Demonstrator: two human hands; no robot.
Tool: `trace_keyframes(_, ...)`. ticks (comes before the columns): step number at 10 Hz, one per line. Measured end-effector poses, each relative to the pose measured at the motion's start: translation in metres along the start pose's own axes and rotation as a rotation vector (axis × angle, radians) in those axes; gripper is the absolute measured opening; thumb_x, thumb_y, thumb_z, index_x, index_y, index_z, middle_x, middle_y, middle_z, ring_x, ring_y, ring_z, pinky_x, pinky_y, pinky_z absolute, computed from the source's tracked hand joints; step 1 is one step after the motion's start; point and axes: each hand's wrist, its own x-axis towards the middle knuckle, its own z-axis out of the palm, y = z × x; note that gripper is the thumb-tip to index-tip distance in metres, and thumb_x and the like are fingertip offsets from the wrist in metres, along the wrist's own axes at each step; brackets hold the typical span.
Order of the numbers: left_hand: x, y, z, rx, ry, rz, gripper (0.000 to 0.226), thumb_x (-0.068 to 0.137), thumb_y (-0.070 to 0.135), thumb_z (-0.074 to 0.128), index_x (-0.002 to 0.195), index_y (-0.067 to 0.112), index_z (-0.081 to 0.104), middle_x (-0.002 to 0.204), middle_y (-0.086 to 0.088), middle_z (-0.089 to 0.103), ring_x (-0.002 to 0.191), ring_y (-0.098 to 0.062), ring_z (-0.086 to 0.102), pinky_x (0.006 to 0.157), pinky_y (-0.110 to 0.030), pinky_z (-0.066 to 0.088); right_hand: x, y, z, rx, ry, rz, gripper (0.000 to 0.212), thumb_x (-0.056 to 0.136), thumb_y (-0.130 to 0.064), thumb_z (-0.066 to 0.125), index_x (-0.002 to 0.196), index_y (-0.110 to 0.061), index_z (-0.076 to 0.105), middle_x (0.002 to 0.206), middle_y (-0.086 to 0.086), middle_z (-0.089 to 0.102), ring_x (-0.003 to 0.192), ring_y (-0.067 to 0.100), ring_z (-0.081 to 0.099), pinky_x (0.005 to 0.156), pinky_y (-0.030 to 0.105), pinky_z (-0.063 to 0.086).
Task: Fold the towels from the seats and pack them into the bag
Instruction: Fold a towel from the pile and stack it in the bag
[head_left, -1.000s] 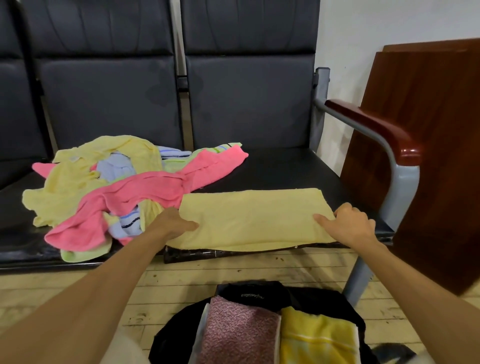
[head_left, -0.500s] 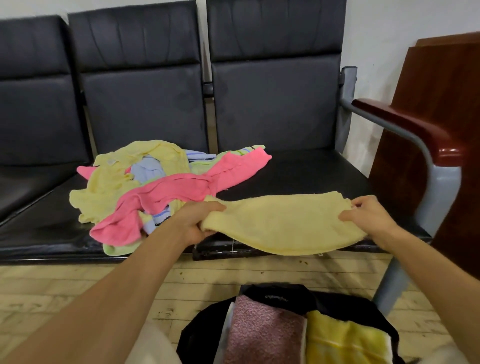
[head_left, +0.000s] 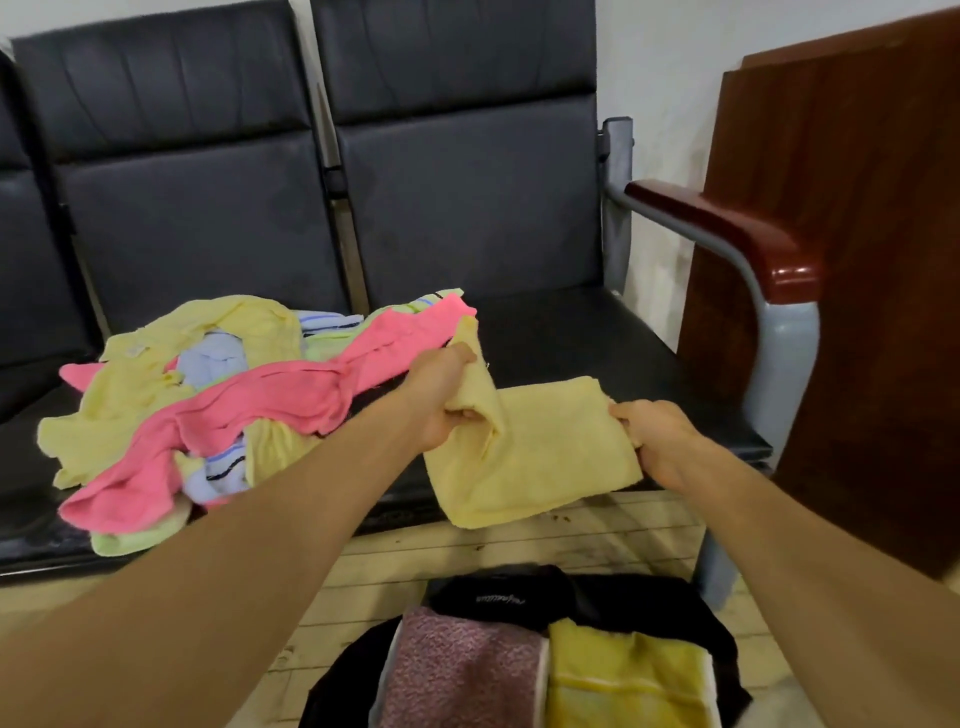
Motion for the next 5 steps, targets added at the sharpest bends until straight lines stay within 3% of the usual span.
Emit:
trace_keyframes(1, 0.009, -0.010, 0.031, 0.168, -0.048, 0.038, 0.021, 0.094, 0.018, 0.049, 0.114, 0.013, 0.050, 0.092, -0.009, 0.058, 0.081, -0.023, 0.057, 0.072, -0.035, 0.050, 0.004, 0.000, -0.003, 0.103, -0.007, 0.066, 0.029, 0.093, -0.009, 0.057, 0.122, -0.001, 0.056, 0.099, 0.013, 0.064, 0.088, 0.026, 0.064, 0.077, 0.041, 0.056)
trace_keyframes(2, 0.001, -0.020, 0.060, 0.359, -0.064, 0.061, 0.015, 0.095, 0.019, 0.041, 0.103, 0.013, 0.053, 0.077, -0.005, 0.054, 0.069, -0.018, 0.052, 0.063, -0.029, 0.042, 0.005, 0.001, -0.003, 0.134, -0.019, 0.078, 0.020, 0.094, -0.010, 0.059, 0.113, -0.003, 0.056, 0.106, 0.016, 0.064, 0.098, 0.030, 0.064, 0.088, 0.046, 0.054)
trace_keyframes(3, -0.001, -0.036, 0.080, 0.579, -0.139, 0.071, 0.015, 0.097, 0.023, 0.040, 0.094, 0.015, 0.051, 0.091, -0.006, 0.055, 0.083, -0.020, 0.052, 0.073, -0.031, 0.041, 0.005, 0.002, -0.003, 0.154, -0.020, 0.057, 0.010, 0.095, -0.011, 0.058, 0.102, -0.003, 0.058, 0.098, 0.014, 0.065, 0.094, 0.029, 0.065, 0.087, 0.047, 0.055)
trace_keyframes(4, -0.007, -0.047, 0.087, 0.722, -0.251, 0.046, 0.026, 0.099, 0.038, 0.039, 0.095, 0.015, 0.051, 0.089, -0.006, 0.054, 0.079, -0.020, 0.053, 0.076, -0.031, 0.044, 0.005, 0.001, -0.004, 0.180, -0.027, 0.072, 0.012, 0.096, -0.016, 0.056, 0.092, -0.007, 0.061, 0.100, 0.015, 0.067, 0.095, 0.030, 0.065, 0.092, 0.051, 0.053)
trace_keyframes(5, -0.009, -0.048, 0.077, 0.590, -0.367, 0.008, 0.033, 0.102, 0.039, 0.034, 0.092, 0.013, 0.051, 0.077, -0.008, 0.050, 0.059, -0.020, 0.046, 0.057, -0.030, 0.038, 0.006, 0.001, -0.004, 0.150, -0.032, 0.081, 0.026, 0.096, -0.036, 0.055, 0.100, -0.012, 0.065, 0.104, 0.011, 0.071, 0.096, 0.030, 0.068, 0.091, 0.049, 0.054)
